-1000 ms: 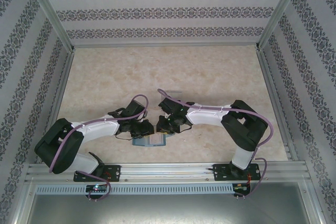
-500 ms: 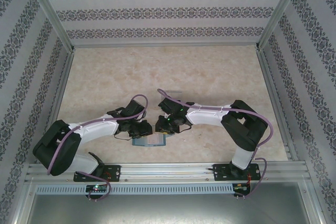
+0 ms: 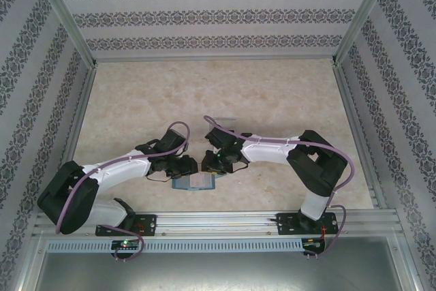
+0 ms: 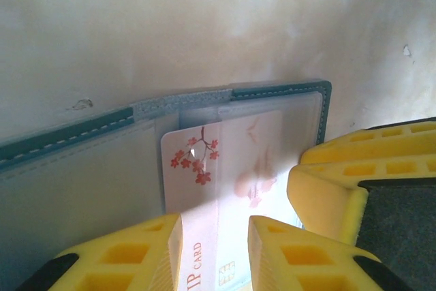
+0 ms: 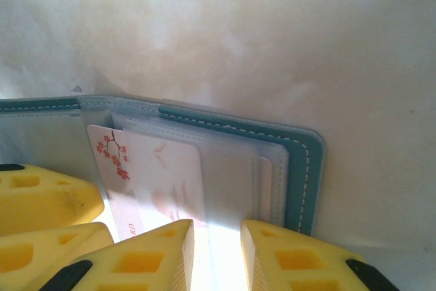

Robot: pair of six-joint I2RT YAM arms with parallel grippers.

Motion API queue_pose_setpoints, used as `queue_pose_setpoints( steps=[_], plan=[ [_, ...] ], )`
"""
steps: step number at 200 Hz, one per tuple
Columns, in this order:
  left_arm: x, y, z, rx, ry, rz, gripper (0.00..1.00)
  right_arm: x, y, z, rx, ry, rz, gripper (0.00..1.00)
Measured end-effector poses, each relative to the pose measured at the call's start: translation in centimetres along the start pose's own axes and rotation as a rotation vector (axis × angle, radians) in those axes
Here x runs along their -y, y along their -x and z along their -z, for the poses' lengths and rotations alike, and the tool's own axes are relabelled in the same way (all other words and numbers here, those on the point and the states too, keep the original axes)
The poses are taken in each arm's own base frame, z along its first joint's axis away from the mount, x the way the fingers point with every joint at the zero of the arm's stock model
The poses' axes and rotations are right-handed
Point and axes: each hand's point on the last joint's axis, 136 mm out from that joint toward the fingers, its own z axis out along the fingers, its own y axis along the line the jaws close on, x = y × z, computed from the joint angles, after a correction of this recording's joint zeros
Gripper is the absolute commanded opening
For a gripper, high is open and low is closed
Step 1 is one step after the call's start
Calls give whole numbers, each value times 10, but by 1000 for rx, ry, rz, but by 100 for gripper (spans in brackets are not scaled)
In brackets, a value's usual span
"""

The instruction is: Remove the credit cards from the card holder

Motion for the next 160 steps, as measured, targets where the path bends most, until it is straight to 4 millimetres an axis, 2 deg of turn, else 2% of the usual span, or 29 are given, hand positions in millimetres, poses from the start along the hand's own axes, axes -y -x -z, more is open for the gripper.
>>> queue_pose_setpoints(
  steps=[43, 71, 92, 160],
  plan=[
    [-5, 1, -1, 8, 22, 4, 33, 0, 0, 0, 1, -2, 2, 28],
    [-8, -2, -9, -13, 19, 11, 32, 0, 0, 0, 1, -2, 2, 27],
    [-8, -4, -15, -27, 3, 21, 28, 0, 0, 0, 1, -2, 2, 28],
    [-7, -2, -11, -22, -10, 41, 15, 0, 0, 0, 0, -3, 2, 27]
  ],
)
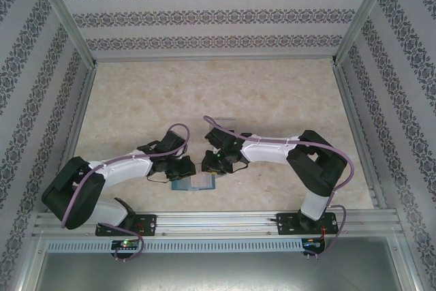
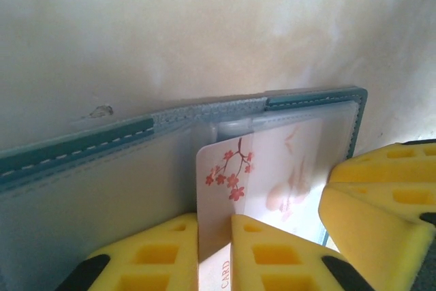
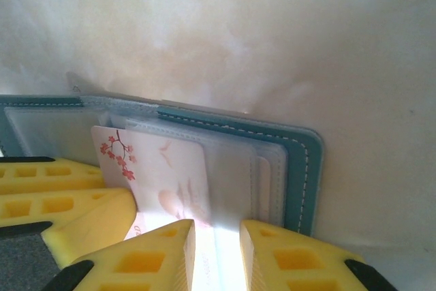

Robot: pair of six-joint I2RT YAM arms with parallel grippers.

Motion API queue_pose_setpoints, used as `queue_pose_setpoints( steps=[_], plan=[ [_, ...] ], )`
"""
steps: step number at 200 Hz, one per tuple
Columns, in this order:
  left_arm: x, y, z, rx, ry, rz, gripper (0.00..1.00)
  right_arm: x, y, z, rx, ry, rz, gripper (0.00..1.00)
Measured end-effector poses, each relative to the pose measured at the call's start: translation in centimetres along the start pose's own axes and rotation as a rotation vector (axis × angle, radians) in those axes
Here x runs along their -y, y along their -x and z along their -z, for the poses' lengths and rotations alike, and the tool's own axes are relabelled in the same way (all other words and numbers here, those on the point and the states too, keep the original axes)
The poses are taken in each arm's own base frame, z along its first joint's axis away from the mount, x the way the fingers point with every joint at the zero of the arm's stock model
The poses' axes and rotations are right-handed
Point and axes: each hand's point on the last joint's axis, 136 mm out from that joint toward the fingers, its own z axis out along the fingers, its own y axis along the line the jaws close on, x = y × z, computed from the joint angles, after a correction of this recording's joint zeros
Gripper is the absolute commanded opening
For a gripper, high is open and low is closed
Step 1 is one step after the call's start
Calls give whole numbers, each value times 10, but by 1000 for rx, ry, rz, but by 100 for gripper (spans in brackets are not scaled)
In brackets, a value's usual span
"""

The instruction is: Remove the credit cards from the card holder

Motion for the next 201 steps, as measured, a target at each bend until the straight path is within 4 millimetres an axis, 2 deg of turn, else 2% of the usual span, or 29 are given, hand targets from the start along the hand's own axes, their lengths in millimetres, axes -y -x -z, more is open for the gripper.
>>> queue_pose_setpoints(
  steps=[51, 125, 201],
  plan=[
    [10, 1, 18, 33, -31, -57, 12, -1, 0, -1, -2, -2, 3, 27],
    [1, 0, 41, 41, 65, -105, 11, -2, -1, -1, -4, -2, 7, 27],
    [-10, -3, 47, 31, 136, -107, 12, -2, -1, -1, -4, -3, 7, 27]
  ],
)
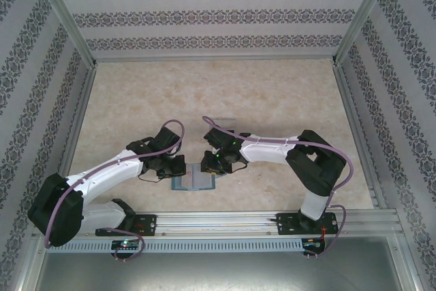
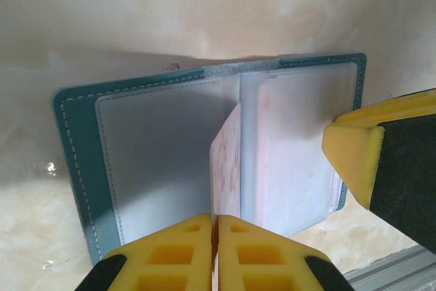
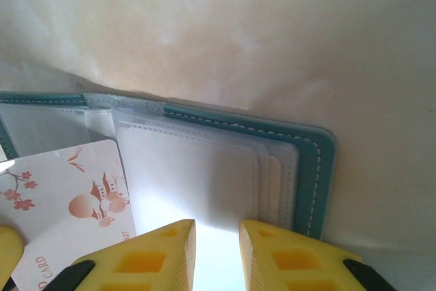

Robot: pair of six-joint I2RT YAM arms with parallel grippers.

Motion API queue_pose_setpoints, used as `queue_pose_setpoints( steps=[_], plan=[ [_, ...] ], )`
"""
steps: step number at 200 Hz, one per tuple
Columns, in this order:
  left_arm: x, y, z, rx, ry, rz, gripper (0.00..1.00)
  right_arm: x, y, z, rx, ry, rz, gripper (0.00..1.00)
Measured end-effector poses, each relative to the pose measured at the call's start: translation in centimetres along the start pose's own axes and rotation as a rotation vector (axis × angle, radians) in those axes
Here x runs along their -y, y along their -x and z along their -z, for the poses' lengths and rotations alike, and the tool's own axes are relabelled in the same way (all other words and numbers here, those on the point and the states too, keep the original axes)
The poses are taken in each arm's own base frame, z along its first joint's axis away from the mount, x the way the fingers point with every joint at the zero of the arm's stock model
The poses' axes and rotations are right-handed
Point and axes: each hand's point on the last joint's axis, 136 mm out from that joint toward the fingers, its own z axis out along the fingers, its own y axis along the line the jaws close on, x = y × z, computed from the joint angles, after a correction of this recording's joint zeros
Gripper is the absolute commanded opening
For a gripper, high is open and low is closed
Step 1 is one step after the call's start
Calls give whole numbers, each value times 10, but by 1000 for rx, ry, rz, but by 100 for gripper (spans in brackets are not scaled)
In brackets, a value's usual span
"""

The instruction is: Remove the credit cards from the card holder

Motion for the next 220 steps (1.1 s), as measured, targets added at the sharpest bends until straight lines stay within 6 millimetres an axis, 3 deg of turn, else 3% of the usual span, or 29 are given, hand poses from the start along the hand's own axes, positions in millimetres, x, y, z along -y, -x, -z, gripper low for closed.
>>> queue_pose_setpoints(
  steps=[65, 185, 220],
  plan=[
    [17, 0, -2, -24, -82, 14, 19, -1, -1, 0, 3, -5, 5, 27],
    [21, 0, 2, -36, -90, 10, 0, -1, 0, 2, 2, -26, 2, 26],
    [29, 10, 18, 6, -88, -33, 0, -5, -2, 21, 29, -31, 18, 26]
  ],
)
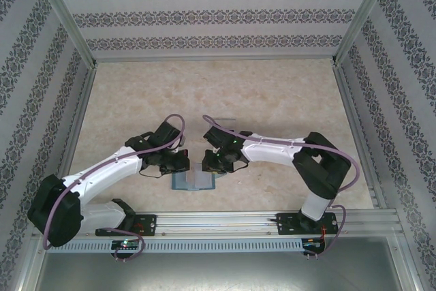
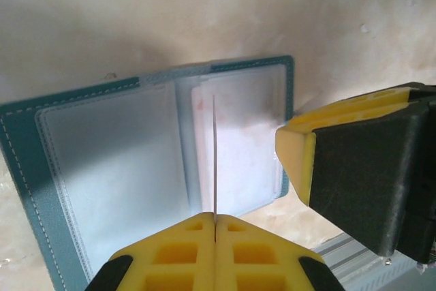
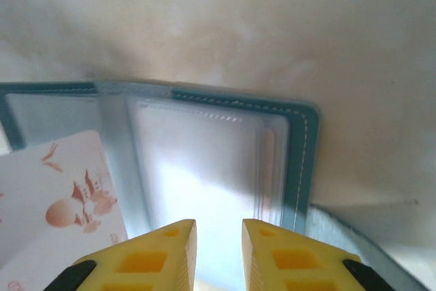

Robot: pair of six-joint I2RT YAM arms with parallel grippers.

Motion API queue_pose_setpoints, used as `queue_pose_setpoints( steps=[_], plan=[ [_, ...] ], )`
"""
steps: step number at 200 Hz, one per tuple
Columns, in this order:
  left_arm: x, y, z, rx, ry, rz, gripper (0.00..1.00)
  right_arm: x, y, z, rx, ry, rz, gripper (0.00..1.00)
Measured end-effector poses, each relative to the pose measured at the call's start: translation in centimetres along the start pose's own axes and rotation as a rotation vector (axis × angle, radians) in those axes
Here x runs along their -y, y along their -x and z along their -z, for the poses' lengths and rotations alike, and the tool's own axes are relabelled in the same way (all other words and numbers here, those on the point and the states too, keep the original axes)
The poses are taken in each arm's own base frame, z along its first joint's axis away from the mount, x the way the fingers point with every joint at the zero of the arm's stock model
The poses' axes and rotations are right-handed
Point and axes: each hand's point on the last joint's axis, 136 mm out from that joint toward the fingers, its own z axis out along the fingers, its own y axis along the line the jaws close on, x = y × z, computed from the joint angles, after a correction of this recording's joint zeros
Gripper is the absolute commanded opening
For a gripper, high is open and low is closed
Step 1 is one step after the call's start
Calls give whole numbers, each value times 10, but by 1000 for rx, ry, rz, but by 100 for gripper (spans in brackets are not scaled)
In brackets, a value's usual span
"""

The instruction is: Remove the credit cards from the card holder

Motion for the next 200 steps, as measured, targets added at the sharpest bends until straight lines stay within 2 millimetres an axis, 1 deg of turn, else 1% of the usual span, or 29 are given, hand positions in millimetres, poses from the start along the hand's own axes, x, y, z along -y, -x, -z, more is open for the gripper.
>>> queue_pose_setpoints(
  steps=[11, 34, 63, 81, 103, 129, 155, 182, 200],
  plan=[
    [5, 5, 5, 14, -4, -30, 0, -4, 1, 11, 20, 11, 13, 26],
    [15, 13, 13, 38, -19, -114, 0, -11, 7, 43, 76, 42, 32, 26],
    [29, 20, 20, 57, -52, -285, 0, -5, 22, 81, 159, 68, 18, 26],
    [38, 27, 22, 61, -61, -405, 0, 9, 30, 101, 206, 74, -8, 27],
    [53, 42, 26, 86, -68, -586, 0, 34, 34, 116, 241, 57, -52, 27],
    [72, 61, 32, 113, -68, -800, 0, 61, 33, 130, 263, 32, -99, 27],
    [91, 80, 35, 133, -61, -1001, 0, 80, 31, 142, 289, 22, -129, 27],
    [107, 96, 29, 126, -66, -1202, 0, 97, 29, 152, 315, 15, -160, 27],
    [114, 105, 23, 115, -66, -1315, 0, 106, 25, 154, 318, 11, -176, 27]
  ],
)
